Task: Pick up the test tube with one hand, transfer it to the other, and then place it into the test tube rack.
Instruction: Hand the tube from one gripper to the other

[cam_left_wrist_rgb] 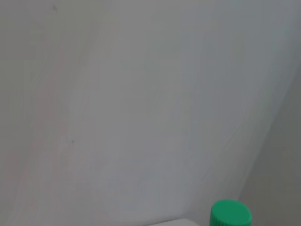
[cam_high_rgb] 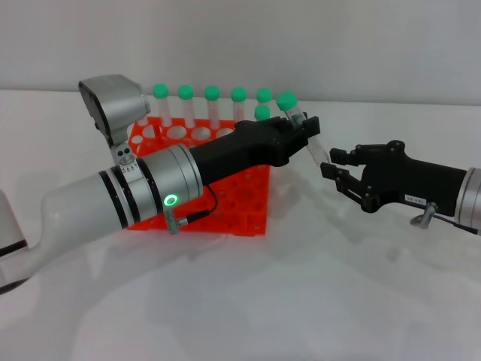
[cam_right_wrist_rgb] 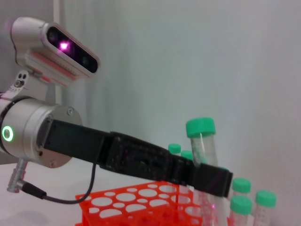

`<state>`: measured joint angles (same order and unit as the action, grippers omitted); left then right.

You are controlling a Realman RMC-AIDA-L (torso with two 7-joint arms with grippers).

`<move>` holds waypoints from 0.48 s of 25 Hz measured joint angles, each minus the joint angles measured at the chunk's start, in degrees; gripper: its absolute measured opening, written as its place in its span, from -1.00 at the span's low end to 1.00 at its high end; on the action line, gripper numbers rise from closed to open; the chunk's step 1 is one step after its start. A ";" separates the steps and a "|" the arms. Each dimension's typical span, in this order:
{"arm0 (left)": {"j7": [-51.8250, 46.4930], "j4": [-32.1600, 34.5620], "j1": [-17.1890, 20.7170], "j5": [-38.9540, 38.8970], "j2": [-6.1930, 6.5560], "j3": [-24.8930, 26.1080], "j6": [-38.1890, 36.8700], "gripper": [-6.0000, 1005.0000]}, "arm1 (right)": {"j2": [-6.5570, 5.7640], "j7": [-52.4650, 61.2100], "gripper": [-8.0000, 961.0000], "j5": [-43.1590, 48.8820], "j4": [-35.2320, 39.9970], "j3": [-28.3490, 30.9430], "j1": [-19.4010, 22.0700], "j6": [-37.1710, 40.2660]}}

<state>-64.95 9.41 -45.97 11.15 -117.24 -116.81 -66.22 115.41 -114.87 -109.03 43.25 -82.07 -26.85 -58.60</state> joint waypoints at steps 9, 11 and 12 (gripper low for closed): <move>2.20 0.17 0.02 -0.02 0.10 0.01 -0.14 -0.58 | -0.19 1.12 -0.17 0.10 -3.66 5.42 0.49 0.66; 7.00 1.80 0.85 0.19 0.65 0.00 -0.84 -0.57 | -0.35 1.12 -0.03 0.14 -4.30 7.48 1.30 0.53; 8.57 2.68 1.44 0.23 0.92 0.00 -1.18 -0.57 | -0.43 1.10 0.04 0.14 -4.48 8.29 1.74 0.44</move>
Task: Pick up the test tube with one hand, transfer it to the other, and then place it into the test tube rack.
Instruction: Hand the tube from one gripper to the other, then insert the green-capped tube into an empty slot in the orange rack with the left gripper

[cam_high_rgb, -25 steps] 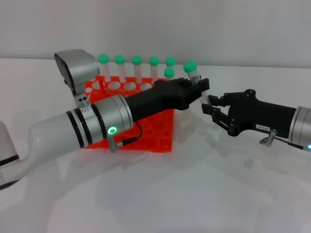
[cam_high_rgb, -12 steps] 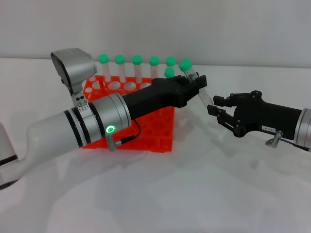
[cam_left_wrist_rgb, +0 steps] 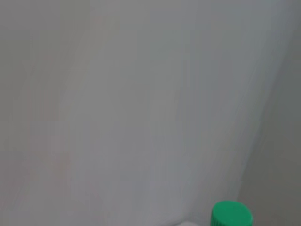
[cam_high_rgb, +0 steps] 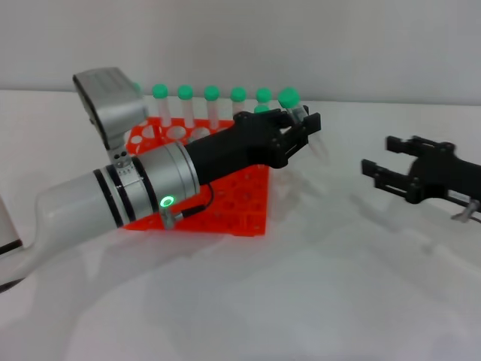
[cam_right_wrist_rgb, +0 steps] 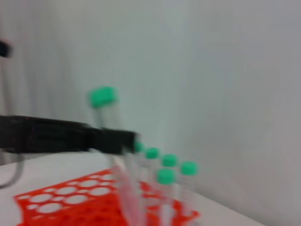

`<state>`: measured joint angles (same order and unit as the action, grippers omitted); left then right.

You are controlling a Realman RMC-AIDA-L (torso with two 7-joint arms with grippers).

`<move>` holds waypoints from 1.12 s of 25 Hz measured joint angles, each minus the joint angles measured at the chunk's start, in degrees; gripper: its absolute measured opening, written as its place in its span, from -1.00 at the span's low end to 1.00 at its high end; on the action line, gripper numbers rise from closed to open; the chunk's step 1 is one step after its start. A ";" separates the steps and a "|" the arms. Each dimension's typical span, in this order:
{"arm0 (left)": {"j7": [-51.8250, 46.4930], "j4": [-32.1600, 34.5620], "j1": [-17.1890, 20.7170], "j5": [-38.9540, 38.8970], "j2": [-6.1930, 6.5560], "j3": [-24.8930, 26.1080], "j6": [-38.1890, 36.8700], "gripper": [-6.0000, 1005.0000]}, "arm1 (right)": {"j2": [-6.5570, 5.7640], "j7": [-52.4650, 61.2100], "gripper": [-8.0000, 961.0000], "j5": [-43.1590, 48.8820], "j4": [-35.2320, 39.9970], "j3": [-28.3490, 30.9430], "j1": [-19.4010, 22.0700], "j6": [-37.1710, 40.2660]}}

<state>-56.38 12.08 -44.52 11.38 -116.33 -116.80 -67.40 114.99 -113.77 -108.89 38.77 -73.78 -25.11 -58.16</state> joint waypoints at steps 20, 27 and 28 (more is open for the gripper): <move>32.59 21.80 23.74 4.67 -2.85 10.80 11.24 -0.57 | -0.92 2.19 0.79 0.02 -0.08 7.25 6.11 -1.53; 35.06 25.76 27.54 3.48 -2.72 12.18 15.87 -0.57 | -0.47 2.35 0.79 0.10 -0.15 6.90 5.36 -1.30; 35.10 25.73 27.61 3.40 -2.73 12.53 15.88 -0.57 | -0.41 2.36 0.79 0.12 -0.17 6.88 5.30 -1.29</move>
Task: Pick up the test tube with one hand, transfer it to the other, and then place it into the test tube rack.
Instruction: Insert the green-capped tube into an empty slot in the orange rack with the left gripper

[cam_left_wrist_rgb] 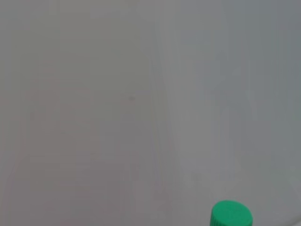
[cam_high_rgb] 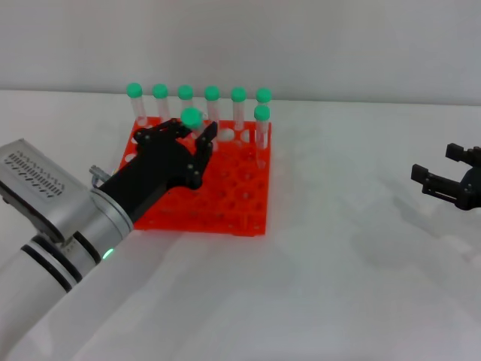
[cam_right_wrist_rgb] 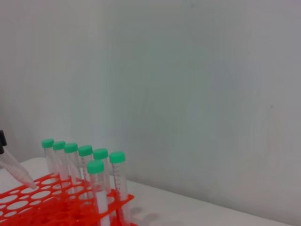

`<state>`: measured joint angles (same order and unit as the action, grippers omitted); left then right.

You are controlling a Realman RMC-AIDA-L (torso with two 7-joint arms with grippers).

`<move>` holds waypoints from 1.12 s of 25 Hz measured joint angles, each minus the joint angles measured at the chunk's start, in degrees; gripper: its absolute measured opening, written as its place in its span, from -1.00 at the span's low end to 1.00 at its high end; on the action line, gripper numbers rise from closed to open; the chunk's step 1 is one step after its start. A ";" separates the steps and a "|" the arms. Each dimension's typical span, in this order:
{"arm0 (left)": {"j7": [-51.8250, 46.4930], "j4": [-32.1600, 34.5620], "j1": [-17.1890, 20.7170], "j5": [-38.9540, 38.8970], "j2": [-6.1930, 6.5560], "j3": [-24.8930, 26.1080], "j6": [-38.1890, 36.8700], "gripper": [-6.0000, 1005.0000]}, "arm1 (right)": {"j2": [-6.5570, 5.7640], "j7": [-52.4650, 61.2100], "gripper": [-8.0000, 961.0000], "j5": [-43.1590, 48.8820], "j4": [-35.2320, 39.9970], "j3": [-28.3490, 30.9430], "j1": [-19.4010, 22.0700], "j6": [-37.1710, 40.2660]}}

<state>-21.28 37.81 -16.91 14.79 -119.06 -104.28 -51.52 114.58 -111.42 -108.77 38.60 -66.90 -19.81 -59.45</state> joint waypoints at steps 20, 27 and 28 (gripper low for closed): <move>-10.55 -15.17 -13.94 1.20 2.21 6.58 0.50 -0.56 | 0.47 0.59 0.79 -0.27 -0.71 -0.60 -0.79 0.04; -12.75 -19.33 -17.84 2.85 2.50 6.70 0.93 -0.56 | 0.63 0.47 0.79 -0.25 -1.55 -0.59 -2.20 0.89; -12.96 -19.43 -18.09 2.98 2.50 6.62 1.37 -0.56 | 0.65 0.38 0.79 -0.19 -1.73 -0.59 -2.46 0.90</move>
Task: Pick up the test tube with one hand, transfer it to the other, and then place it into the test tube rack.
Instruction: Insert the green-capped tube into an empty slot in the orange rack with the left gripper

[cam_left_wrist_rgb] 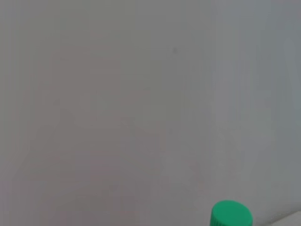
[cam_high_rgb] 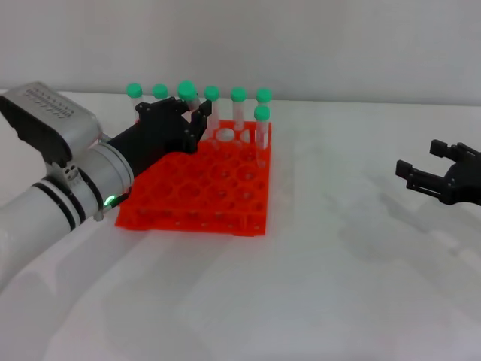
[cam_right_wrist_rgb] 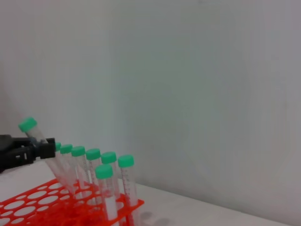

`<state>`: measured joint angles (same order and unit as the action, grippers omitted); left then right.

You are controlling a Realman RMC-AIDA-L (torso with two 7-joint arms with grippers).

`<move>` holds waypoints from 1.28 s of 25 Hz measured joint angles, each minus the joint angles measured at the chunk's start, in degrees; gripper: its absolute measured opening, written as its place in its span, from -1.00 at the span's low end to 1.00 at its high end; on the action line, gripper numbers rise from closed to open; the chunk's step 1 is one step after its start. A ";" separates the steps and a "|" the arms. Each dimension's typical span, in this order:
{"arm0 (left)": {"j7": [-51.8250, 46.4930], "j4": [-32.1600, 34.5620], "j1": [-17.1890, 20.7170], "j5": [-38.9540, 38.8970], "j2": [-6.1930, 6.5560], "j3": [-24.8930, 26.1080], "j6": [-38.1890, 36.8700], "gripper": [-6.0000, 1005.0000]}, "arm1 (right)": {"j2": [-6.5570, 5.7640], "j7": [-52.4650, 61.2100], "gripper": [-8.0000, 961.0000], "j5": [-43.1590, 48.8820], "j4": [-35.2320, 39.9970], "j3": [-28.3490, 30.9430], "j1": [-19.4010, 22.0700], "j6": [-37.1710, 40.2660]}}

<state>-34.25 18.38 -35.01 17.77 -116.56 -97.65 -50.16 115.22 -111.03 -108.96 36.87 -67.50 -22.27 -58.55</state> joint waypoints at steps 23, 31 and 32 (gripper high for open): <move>-4.22 -0.19 -4.78 5.99 -0.90 0.07 6.54 -0.56 | 0.09 -0.32 0.79 0.23 -1.35 0.25 -1.28 0.04; -6.99 -0.24 -5.27 8.39 -0.90 0.04 6.57 -0.55 | 0.09 -0.33 0.79 0.11 -1.38 0.02 -1.65 0.11; -7.41 -0.32 -5.39 8.72 -0.88 0.07 6.57 -0.55 | 0.10 -0.32 0.79 0.11 -1.37 0.01 -1.67 0.10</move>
<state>-41.66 18.06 -40.40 26.48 -117.44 -97.58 -43.59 115.33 -111.36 -108.85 35.50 -67.48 -23.95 -58.44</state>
